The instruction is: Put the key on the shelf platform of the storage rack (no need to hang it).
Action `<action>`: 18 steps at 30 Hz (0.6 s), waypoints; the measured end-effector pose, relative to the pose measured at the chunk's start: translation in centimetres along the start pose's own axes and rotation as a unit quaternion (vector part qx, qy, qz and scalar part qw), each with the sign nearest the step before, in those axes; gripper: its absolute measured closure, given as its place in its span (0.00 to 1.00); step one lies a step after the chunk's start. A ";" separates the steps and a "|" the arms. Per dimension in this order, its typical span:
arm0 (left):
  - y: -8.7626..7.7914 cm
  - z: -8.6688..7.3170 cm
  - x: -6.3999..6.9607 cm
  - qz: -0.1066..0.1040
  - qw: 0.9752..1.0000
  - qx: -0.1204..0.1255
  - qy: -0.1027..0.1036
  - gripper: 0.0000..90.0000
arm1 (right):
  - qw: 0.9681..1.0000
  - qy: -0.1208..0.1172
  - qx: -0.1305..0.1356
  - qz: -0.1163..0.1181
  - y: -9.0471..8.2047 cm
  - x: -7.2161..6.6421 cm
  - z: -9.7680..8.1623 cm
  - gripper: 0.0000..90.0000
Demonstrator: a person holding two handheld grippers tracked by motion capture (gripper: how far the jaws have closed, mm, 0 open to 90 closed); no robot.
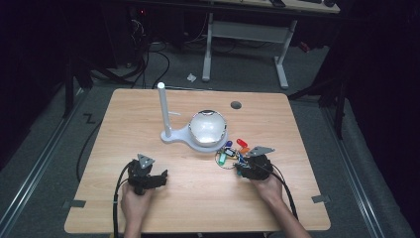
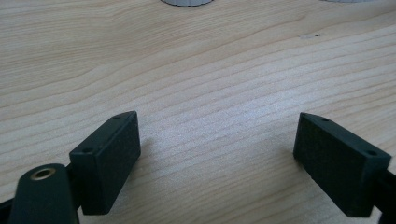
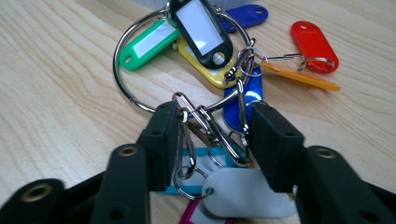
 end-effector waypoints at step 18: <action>0.0 0.0 0.0 0.000 1.000 0.000 0.000 0.17 | 1.000 -0.020 0.011 0.001 -0.5 -0.2 0.0 0.83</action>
Point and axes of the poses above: each handheld gripper's, and its own axes: y roughly forward along the jaws, z roughly out of its top, x roughly to its right, the point moved 2 cm from there along y, roughly forward along the jaws, and after that the axes turned 15 degrees about x, right-handed, at the moved point
